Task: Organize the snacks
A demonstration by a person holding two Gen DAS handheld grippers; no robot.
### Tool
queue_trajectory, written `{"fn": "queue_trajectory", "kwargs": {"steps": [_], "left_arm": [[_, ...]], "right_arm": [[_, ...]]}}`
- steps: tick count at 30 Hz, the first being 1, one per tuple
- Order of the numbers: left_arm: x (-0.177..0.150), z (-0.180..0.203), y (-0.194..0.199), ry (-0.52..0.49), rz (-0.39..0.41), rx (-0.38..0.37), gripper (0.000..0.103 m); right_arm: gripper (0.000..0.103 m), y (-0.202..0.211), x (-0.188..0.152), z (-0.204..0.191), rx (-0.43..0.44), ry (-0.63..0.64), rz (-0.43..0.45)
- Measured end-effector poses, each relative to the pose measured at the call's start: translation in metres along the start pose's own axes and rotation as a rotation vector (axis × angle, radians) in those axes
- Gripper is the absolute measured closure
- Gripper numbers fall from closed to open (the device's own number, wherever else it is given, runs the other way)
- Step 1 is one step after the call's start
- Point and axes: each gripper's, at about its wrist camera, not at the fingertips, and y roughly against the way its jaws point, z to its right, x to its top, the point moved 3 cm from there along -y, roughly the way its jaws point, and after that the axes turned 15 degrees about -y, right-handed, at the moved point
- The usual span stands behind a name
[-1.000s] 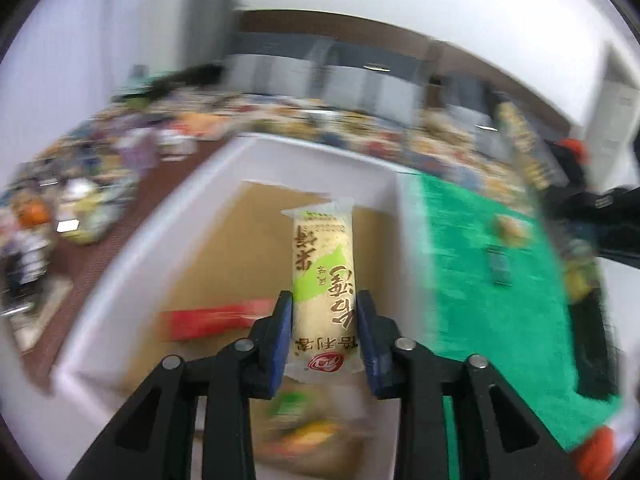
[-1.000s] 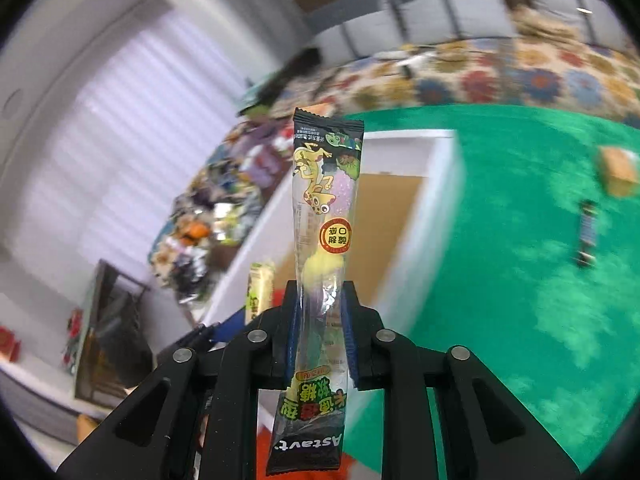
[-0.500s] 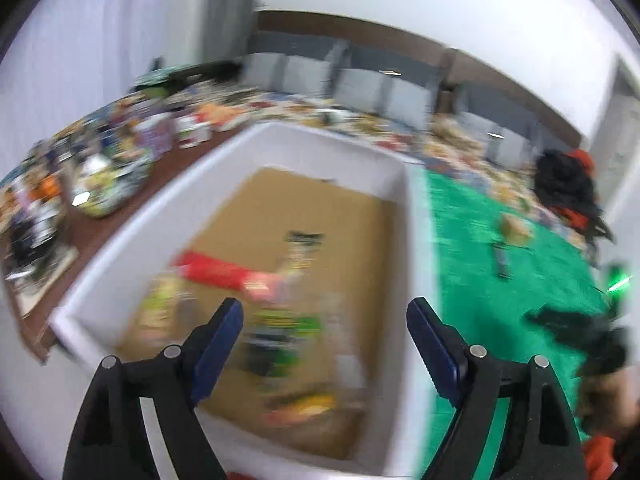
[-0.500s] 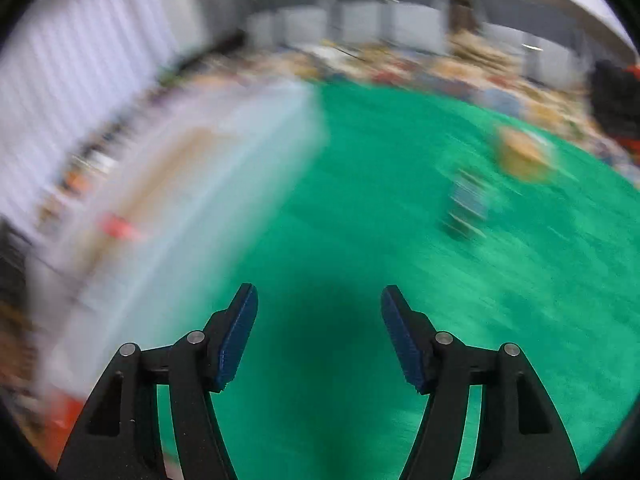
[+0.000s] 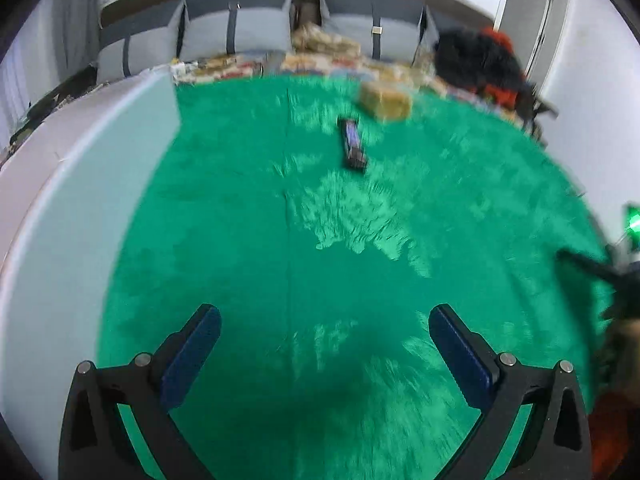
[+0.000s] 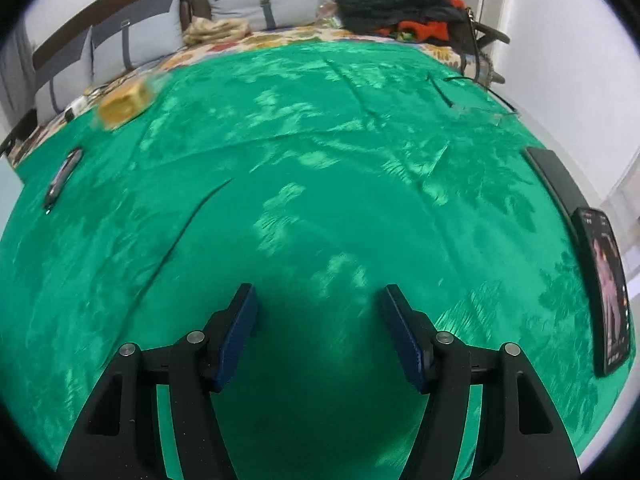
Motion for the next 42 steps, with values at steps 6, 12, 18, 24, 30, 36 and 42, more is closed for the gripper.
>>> {"fn": "queue_trajectory", "kwargs": {"steps": [6,12,18,24,30,36,42], "left_arm": [[0.014,0.007,-0.052,0.0,-0.044,0.035,0.0],[0.015,0.002,-0.067,-0.019,-0.028,0.072,0.0],[0.019,-0.001,-0.072,-0.022,-0.023,0.075,0.0],[0.018,-0.002,-0.073,-0.021,-0.023,0.073,0.0],[0.018,-0.002,-0.073,-0.022,-0.023,0.073,0.0],[0.018,-0.002,-0.073,-0.022,-0.023,0.073,0.0],[0.018,-0.002,-0.073,-0.022,-0.023,0.073,0.0]], "right_arm": [[0.026,-0.008,0.004,-0.006,0.009,0.065,0.046],[0.023,-0.018,0.009,-0.004,0.026,0.042,0.04],[0.022,-0.019,0.01,-0.007,0.014,0.04,0.045],[0.022,-0.019,0.009,-0.01,-0.008,0.055,0.057],[0.022,-0.019,0.009,-0.011,-0.011,0.058,0.06],[0.022,-0.02,0.009,-0.01,-0.004,0.051,0.056],[0.022,-0.02,0.009,-0.009,-0.002,0.05,0.055]]}}
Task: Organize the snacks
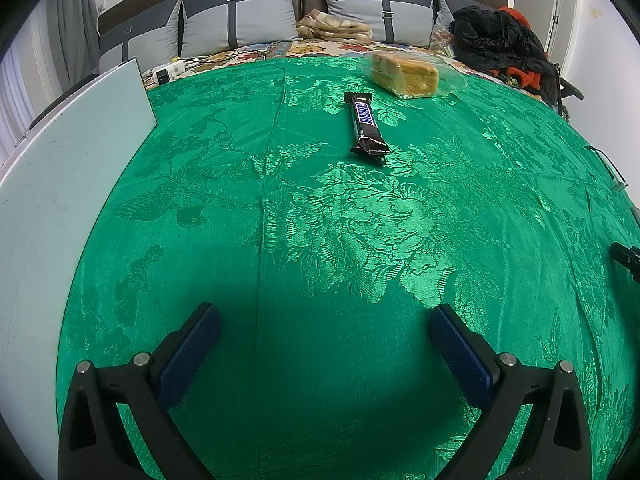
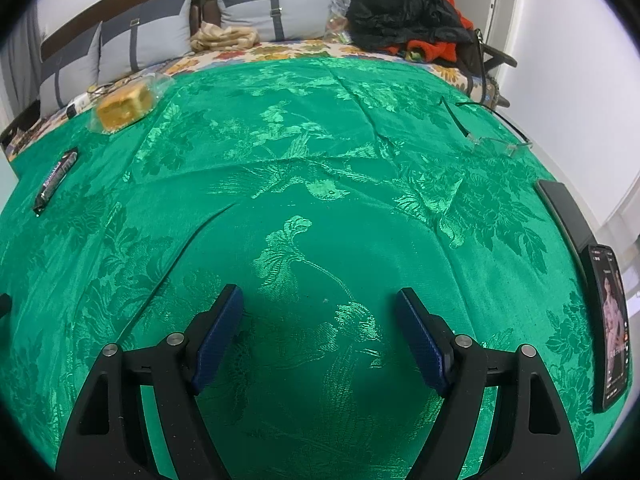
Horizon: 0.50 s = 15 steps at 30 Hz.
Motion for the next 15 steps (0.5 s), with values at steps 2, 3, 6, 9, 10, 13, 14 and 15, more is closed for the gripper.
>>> {"fn": "queue_trajectory", "kwargs": {"steps": [2,3,6,9,10,13,14,15], "left_arm": [[0.0,-0.0002,-0.0001,0.0,0.0,0.0,0.0],[0.0,0.0,0.0,0.0,0.0,0.0,0.0],[-0.0001,0.0,0.0,0.0,0.0,0.0,0.0],[-0.0001,0.0,0.0001,0.0,0.0,0.0,0.0],[-0.0002,-0.0003,0.0,0.0,0.0,0.0,0.0],[-0.0002,-0.0001,0.0001,0.0,0.0,0.0,0.0],[-0.0002,-0.0004,0.0,0.0,-0.001,0.0,0.0],[-0.0002,-0.0003,0.0001,0.0,0.0,0.0,0.0]], "right_arm": [[0.022,-0.0001,0.0002,0.0003,0.002,-0.001,-0.001],[0.022,-0.0003,0.0005,0.0005,0.003,-0.003,-0.002],[0.022,-0.0007,0.0009,0.0004,0.005,-0.005,-0.002],[0.022,-0.0006,0.0008,0.0006,0.003,-0.002,-0.001],[0.022,-0.0007,0.0008,0.0006,0.001,-0.001,0.0],[0.022,-0.0007,0.0008,0.0007,0.001,-0.001,0.0],[0.022,-0.0007,0.0008,0.0007,0.001,-0.001,0.0],[0.022,-0.0007,0.0008,0.0007,0.001,-0.002,0.0]]}}
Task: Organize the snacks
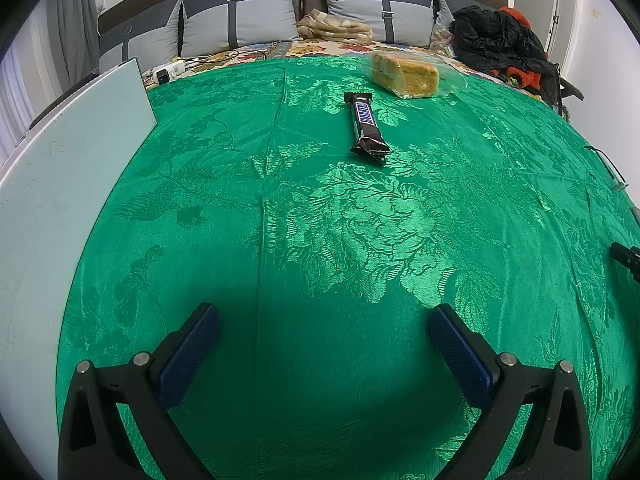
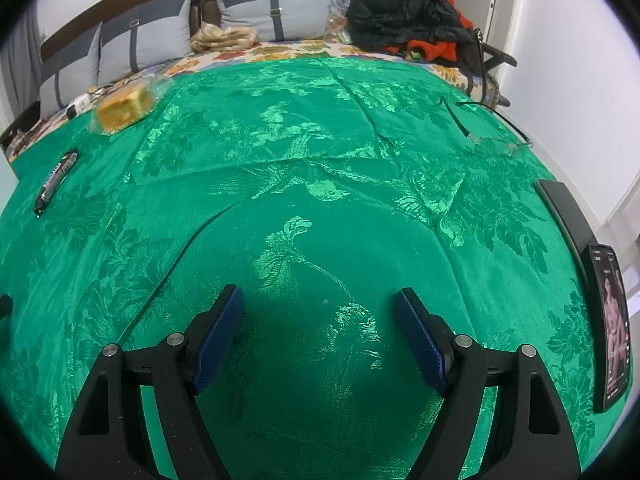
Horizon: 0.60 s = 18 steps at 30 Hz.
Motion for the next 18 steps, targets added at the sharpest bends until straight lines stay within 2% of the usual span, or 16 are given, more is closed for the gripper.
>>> {"fn": "queue_trajectory", "kwargs": {"steps": [8,10,12,16,18], "left_arm": [[0.001,0.0,-0.001,-0.008,-0.007,-0.004,0.0],[0.011,0.0,-0.007,-0.045,-0.046,-0.049,0.0],[0.034,-0.002,-0.015,-0.072,-0.077,-0.08,0.001],[0.093,-0.012,-0.027,-0.061,-0.041,-0.061,0.001],[0.121,-0.017,-0.043,-0.03,-0.061,-0.07,0.013]], "right_arm": [[0.022,0.0,0.0,0.0,0.0,0.0,0.0],[0.022,0.0,0.0,0.0,-0.001,0.001,0.001],[0.022,0.0,0.0,0.0,-0.001,0.001,0.001],[0.022,0.0,0.0,0.0,0.001,0.0,0.0],[0.022,0.0,0.0,0.0,0.0,0.0,0.0]]}}
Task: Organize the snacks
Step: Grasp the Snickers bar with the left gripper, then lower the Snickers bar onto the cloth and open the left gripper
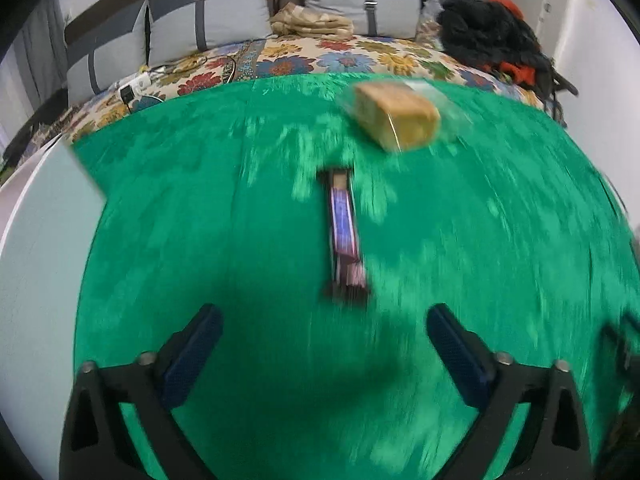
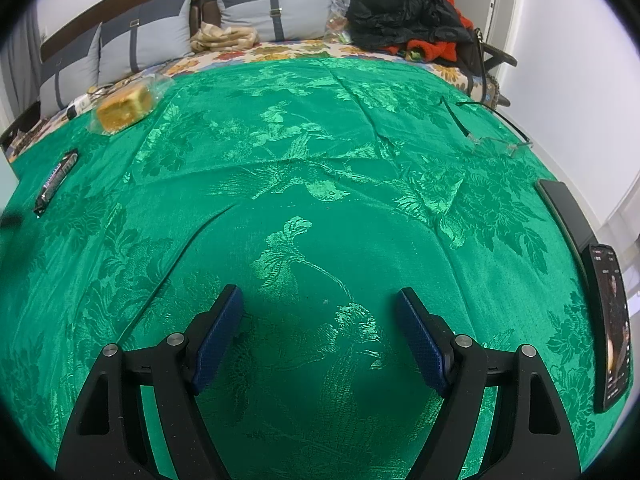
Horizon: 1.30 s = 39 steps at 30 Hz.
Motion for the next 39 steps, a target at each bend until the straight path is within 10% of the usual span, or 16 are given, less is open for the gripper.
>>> {"fn": "queue_trajectory", "kwargs": {"steps": [4,8,27,30,33,39], "left_arm": [[0.031,-0.006,-0.034,0.054,-0.054,0.005,0.034],[0.039,-0.002,-0.049,0.033,-0.056,0.045,0.086],[-0.128,-0.006,0.066,0.049,0.009,-0.04,0.086],[-0.134,-0.004,0.058,0.053,0.014,-0.036,0.073],[-0.135,-0.003,0.052,0.036,0.013,0.025,0.017],[-0.138,-0.009,0.044,0.023,0.035,0.071,0.007]], "right_arm": [[0.022,0.0,0.0,0.0,0.0,0.0,0.0],[0.022,0.0,0.0,0.0,0.002,-0.001,-0.001],[0.022,0.0,0.0,-0.002,-0.011,0.01,0.007],[0.022,0.0,0.0,-0.002,-0.01,0.01,0.006],[0.022,0.0,0.0,-0.002,-0.01,0.01,0.006],[0.022,0.0,0.0,-0.002,-0.009,0.009,0.006]]}}
